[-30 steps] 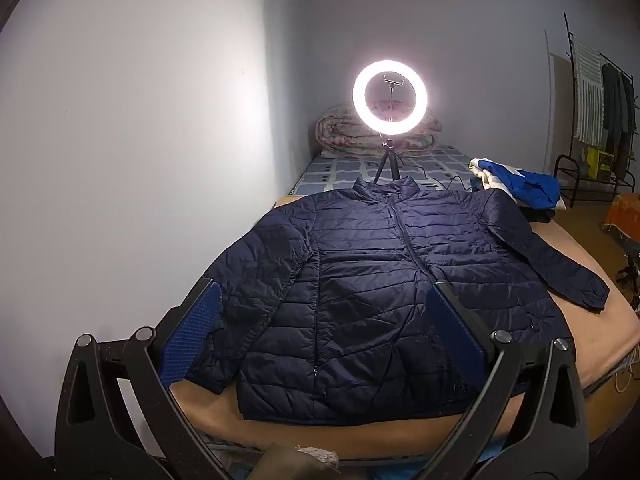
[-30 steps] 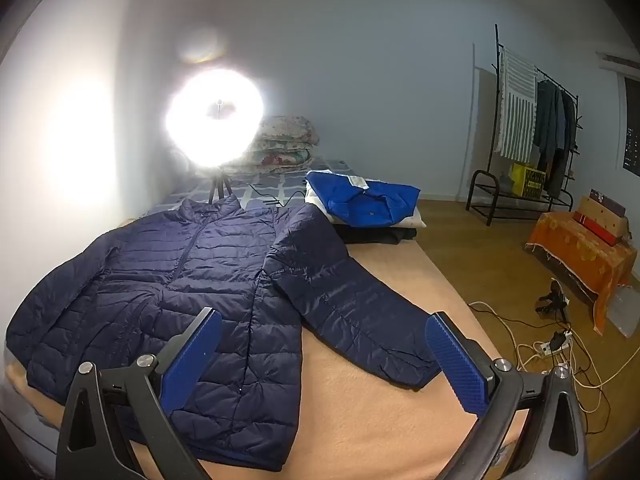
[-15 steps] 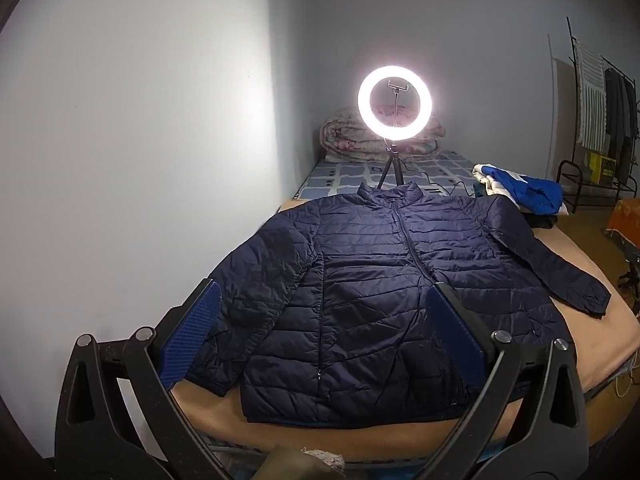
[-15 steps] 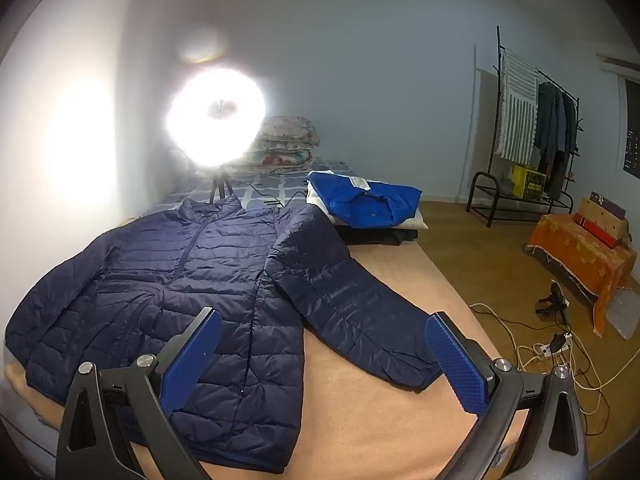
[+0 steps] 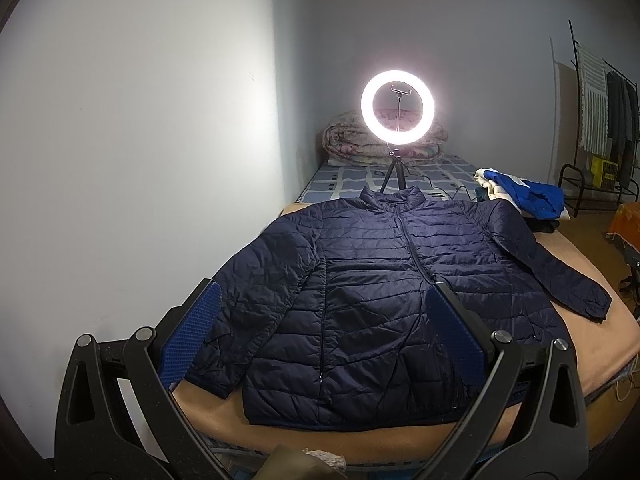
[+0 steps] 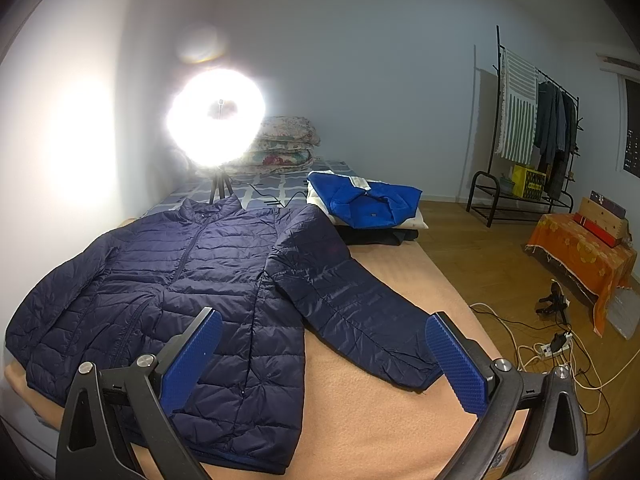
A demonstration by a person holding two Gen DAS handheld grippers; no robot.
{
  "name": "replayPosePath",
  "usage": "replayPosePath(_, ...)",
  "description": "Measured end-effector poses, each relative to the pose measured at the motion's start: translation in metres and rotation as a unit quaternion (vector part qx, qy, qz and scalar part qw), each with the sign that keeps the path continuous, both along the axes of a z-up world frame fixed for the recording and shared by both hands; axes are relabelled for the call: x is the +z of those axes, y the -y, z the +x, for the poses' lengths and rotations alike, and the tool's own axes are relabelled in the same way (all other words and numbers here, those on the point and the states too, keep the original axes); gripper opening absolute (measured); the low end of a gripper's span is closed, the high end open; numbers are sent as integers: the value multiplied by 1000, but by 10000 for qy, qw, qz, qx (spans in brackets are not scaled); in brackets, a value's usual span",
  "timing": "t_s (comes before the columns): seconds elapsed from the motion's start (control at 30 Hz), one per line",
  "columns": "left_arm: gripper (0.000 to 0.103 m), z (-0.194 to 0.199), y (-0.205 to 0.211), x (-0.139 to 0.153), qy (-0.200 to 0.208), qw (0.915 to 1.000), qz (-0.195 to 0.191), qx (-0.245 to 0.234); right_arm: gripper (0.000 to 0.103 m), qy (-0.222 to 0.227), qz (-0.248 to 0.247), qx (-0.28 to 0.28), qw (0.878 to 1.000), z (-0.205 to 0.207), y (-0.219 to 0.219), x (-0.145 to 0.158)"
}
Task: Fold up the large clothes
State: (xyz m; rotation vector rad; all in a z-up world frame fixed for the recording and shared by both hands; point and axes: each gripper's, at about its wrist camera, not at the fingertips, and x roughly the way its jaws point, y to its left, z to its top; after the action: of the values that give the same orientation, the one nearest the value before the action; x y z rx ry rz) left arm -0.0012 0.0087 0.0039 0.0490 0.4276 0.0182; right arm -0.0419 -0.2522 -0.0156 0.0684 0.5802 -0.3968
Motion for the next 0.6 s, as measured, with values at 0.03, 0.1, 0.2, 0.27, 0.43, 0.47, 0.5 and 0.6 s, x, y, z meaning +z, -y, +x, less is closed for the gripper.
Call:
replayPosePath(0.03,103,0,-1,0,-9,10000,-11,-5,103,1,-3,4,10000,0,0,0)
replayPosePath(0.1,103,0,-1,0,2,10000,-4,3,103,-2,0,-2,10000,0,0,0)
replayPosePath(0.2,103,1,-1,1,-4,10000,-14,-2,103,-2,3,-4,10000,0,0,0)
replayPosePath(0.27,103,1,-1,1,-5,10000,-12,1,103,-1,0,-9,10000,0,0,0)
replayPosePath(0.43,103,2,-1,3,24,10000,3,3,103,-1,2,-3,10000,0,0,0)
replayPosePath(0.47,103,2,-1,3,23,10000,3,-2,103,-1,1,-1,10000,0,0,0)
replayPosePath(0.5,103,3,-2,3,20,10000,4,-4,103,0,-1,-6,10000,0,0,0)
replayPosePath(0.6,103,0,-1,4,31,10000,-2,3,103,7,-9,-10,10000,0,-1,0)
